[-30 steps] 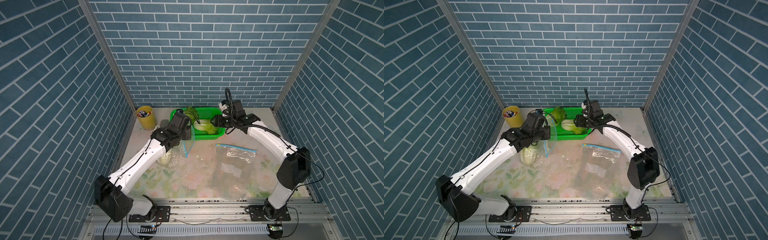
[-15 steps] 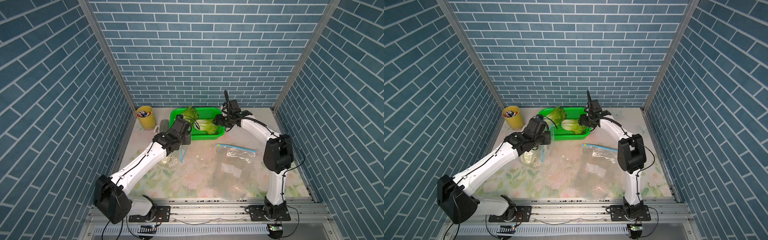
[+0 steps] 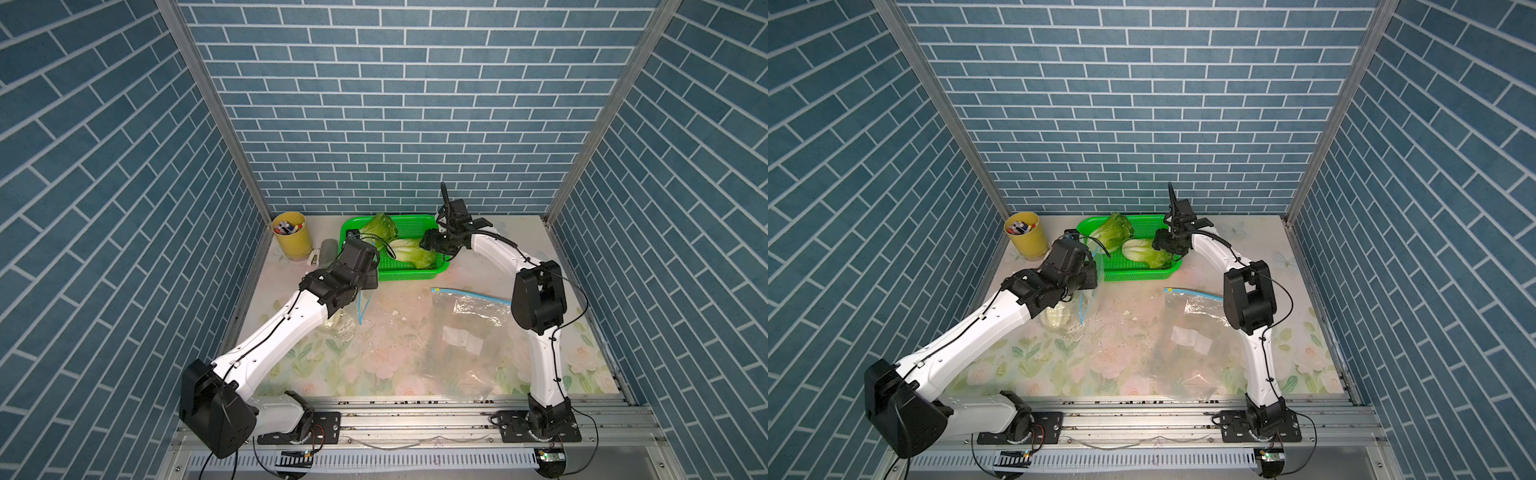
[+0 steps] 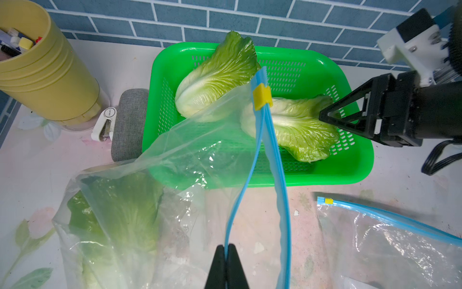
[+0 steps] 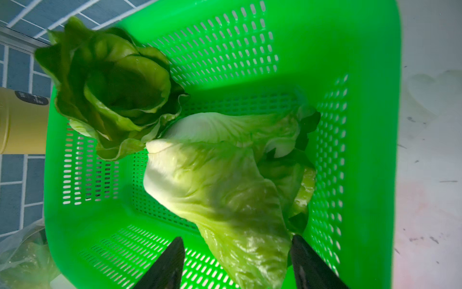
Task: Put the chinese cabbages into a zipper bag and zip it
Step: Pick up the Chinese cabbage from the basket.
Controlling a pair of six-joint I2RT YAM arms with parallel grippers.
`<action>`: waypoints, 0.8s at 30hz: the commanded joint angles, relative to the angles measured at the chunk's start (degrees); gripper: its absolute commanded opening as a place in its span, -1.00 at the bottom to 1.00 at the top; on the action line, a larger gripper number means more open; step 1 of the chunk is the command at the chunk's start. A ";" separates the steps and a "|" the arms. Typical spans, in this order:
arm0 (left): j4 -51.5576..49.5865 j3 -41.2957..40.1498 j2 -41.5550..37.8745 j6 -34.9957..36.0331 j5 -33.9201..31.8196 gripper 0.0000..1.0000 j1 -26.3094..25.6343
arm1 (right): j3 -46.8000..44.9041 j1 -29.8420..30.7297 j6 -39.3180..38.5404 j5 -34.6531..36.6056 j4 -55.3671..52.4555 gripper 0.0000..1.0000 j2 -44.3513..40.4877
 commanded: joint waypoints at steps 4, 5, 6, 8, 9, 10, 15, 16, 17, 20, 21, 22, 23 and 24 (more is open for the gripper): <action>0.39 -0.23 -1.22 -0.56 -1.33 -1.00 0.03 | 4.34 -0.16 2.67 -4.29 -2.11 0.37 4.17; 0.46 -0.09 -1.28 -0.60 -1.12 -1.00 0.03 | 4.98 -0.16 2.94 -4.66 -2.27 0.37 4.66; 0.60 -0.09 -1.42 -0.76 -0.78 -1.00 0.04 | 5.40 -0.16 3.09 -4.96 -2.37 0.36 5.02; 1.33 -0.31 -1.66 -0.57 -0.06 -1.00 0.01 | 5.37 -0.20 3.21 -6.18 -1.15 0.36 5.19; 1.27 -0.29 -1.66 -0.60 -0.12 -1.00 -0.02 | 5.02 -0.16 3.31 -6.92 -0.24 0.35 5.09; 1.16 -0.24 -1.66 -0.63 -0.24 -1.00 0.02 | 4.53 -0.16 3.31 -7.84 0.94 0.33 5.00; 1.08 -0.14 -1.66 -0.45 0.91 -1.00 0.12 | 3.10 -0.16 2.89 -10.32 3.46 0.09 4.30; 0.99 -0.21 -1.70 -0.47 0.75 -1.00 0.18 | 2.10 -0.12 2.96 -10.61 4.62 0.02 3.67; 1.03 -0.43 -1.70 -0.49 0.67 -1.00 0.22 | 1.08 -0.16 2.92 -10.98 5.81 -0.06 3.00; 0.94 -0.71 -1.92 -0.55 0.98 -1.00 0.40 | -0.64 -0.17 3.00 -11.42 7.99 -0.28 1.79; 0.95 -0.81 -1.91 -0.56 1.00 -1.00 0.40 | -0.96 -0.16 2.89 -11.69 8.52 -0.32 1.57; 1.03 -0.89 -2.06 -0.51 1.16 -1.00 0.46 | -1.22 -0.16 2.75 -11.95 9.05 -0.39 1.40; 1.22 -0.97 -2.14 -0.52 1.39 -1.00 0.49 | -1.50 -0.16 2.72 -12.36 9.58 -0.46 1.34; 1.20 -1.01 -2.27 -0.51 1.53 -1.00 0.57 | -1.71 -0.16 2.70 -12.62 10.10 -0.52 1.22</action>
